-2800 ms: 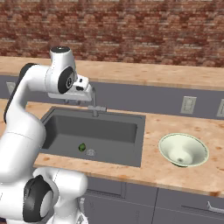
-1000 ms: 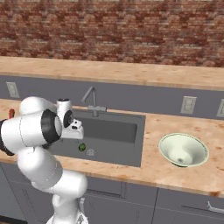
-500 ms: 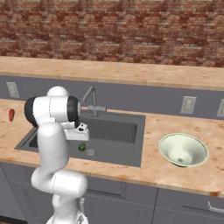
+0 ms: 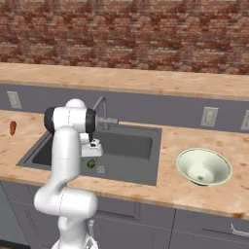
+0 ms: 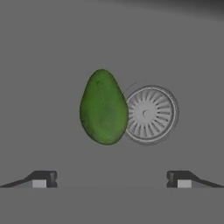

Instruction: Pick the avocado from the sink and place it in the bowl. Then pick the bowl and place it in the microwave. Then close the microwave door and press the start button.

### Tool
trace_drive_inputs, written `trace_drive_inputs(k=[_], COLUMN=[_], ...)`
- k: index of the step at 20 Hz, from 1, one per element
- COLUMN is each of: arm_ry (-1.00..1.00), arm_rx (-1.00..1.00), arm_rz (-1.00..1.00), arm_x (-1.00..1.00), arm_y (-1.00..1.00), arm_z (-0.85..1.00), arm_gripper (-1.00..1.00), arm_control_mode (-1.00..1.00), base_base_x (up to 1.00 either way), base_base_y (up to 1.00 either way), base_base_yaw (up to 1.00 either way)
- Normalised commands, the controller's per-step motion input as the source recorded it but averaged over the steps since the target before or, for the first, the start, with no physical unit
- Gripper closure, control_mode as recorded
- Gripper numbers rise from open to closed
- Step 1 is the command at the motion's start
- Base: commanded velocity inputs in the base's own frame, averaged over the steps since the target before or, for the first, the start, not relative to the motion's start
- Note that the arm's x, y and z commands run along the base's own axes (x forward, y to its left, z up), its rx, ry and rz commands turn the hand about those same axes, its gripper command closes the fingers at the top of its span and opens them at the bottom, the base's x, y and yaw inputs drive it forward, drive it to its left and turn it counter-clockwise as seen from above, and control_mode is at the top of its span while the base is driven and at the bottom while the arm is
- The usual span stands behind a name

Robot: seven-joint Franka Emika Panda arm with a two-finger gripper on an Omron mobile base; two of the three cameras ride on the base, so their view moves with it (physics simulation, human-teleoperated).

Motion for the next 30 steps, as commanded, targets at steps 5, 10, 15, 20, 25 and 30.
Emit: trace_drive_inputs(k=[5,10,15,20,25,30], arm_ry=[0.00,0.00,0.00,0.00,0.00,0.00], arm_rx=[0.00,0.00,0.00,0.00,0.00,0.00], arm_rz=[0.00,0.00,0.00,0.00,0.00,0.00], arm_x=[0.58,0.52,0.28,-0.06,-0.27,-0.29], arm_y=[0.00,0.00,0.00,0.00,0.00,0.00], arm_z=[-0.55,-0.59,-0.48,-0.16,-0.10,-0.07], arm_gripper=[-1.00,-1.00,-1.00,-1.00,-1.00,-1.00], arm_control_mode=[-1.00,-1.00,-1.00,-1.00,-1.00,-1.00], base_base_x=[0.00,0.00,0.00,0.00,0.00,0.00], base_base_y=[0.00,0.00,0.00,0.00,0.00,0.00], base_base_yaw=[0.00,0.00,0.00,0.00,0.00,0.00])
